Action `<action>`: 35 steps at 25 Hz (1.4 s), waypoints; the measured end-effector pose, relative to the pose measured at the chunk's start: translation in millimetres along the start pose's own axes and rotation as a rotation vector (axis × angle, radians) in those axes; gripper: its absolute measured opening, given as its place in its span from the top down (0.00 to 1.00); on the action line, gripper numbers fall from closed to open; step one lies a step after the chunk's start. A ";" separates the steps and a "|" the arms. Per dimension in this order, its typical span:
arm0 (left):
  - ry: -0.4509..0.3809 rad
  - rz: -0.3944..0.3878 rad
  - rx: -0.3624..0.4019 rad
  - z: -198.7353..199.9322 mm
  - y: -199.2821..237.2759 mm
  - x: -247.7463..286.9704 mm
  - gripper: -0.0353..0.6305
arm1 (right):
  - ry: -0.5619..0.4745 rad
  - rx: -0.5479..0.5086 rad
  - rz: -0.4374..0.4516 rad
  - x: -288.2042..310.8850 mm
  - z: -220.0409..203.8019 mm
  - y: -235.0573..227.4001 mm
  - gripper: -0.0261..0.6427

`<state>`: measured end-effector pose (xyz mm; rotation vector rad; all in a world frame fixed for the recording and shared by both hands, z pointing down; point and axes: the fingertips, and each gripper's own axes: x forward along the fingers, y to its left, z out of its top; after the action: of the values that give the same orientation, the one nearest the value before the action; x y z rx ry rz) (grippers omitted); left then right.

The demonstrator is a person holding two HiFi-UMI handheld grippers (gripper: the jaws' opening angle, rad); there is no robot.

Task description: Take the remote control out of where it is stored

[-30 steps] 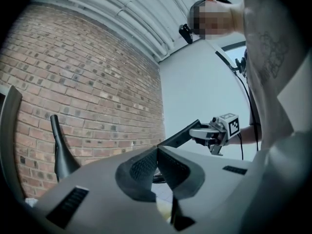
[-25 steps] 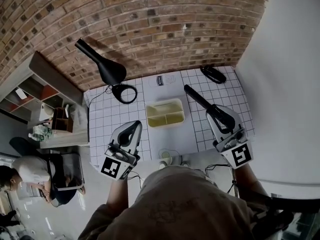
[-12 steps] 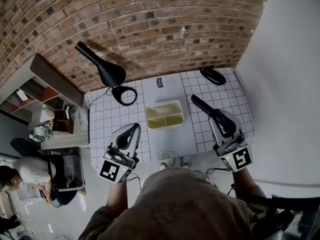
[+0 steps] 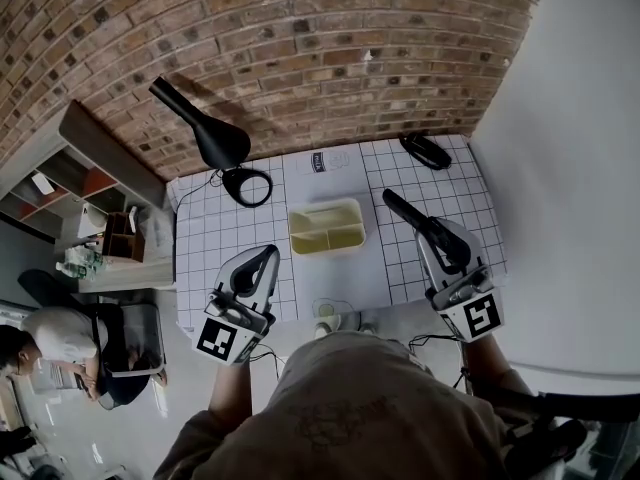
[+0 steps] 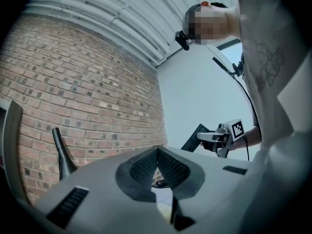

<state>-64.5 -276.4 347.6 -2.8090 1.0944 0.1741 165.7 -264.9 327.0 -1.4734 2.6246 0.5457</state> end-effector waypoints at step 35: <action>0.111 0.036 0.015 -20.3 -85.5 8.0 0.94 | 0.043 0.164 0.061 -75.4 -36.5 -19.1 0.82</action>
<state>0.7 -222.4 372.4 -2.8168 1.1640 0.0138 225.5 -225.5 374.2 -1.3759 2.6806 0.2980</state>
